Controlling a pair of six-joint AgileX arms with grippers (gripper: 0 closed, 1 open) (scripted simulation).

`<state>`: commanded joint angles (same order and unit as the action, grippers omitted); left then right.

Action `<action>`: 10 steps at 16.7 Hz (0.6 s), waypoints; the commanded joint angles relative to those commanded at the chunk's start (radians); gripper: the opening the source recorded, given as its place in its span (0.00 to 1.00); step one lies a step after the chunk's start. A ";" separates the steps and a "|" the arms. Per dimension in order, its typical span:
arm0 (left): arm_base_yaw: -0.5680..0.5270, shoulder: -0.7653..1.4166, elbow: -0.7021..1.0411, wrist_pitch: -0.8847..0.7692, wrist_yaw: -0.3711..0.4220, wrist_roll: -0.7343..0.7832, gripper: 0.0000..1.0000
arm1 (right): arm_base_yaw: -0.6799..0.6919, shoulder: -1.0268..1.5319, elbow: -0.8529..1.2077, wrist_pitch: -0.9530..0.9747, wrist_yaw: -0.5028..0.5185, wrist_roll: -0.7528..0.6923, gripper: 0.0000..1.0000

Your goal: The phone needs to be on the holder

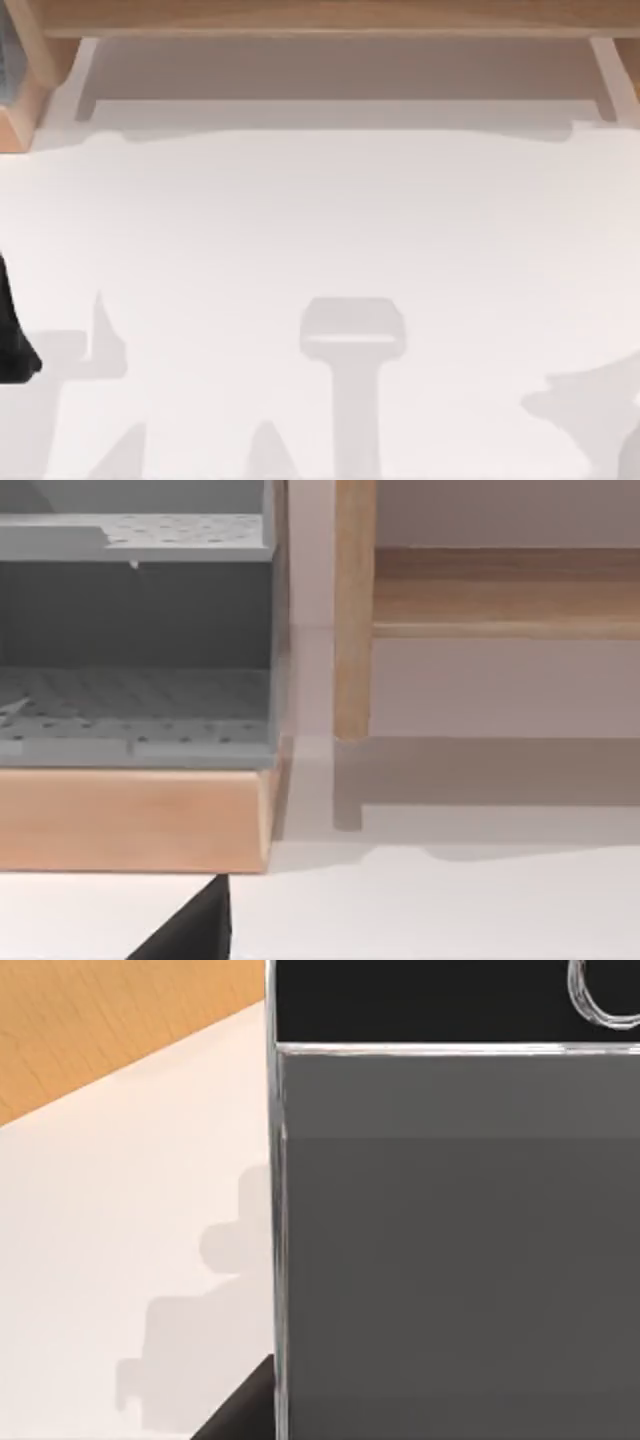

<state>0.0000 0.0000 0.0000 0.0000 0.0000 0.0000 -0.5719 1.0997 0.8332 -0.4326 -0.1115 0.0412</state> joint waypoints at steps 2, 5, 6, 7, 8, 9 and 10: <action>0.000 0.000 0.000 0.000 0.000 0.000 1.00 | -0.089 -0.070 -0.070 0.055 -0.035 -0.043 0.00; 0.000 0.000 0.000 0.000 0.000 0.000 1.00 | -0.194 -0.153 -0.164 0.131 -0.094 -0.105 0.00; 0.000 0.000 0.000 0.000 0.000 0.000 1.00 | -0.221 -0.176 -0.192 0.154 -0.113 -0.124 0.00; 0.000 0.000 0.000 0.000 0.000 0.000 1.00 | -0.244 -0.195 -0.219 0.175 -0.133 -0.141 0.00; 0.000 0.000 0.000 0.000 0.000 0.000 1.00 | -0.263 -0.212 -0.243 0.195 -0.152 -0.157 0.00; 0.000 0.000 0.000 0.000 0.000 0.000 1.00 | -0.279 -0.227 -0.265 0.213 -0.170 -0.172 0.00; 0.000 0.000 0.000 0.000 0.000 0.000 1.00 | -0.291 -0.240 -0.286 0.230 -0.187 -0.186 0.00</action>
<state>0.0000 0.0000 0.0000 0.0000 0.0000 0.0000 -0.8631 0.8592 0.5472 -0.2024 -0.2982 -0.1443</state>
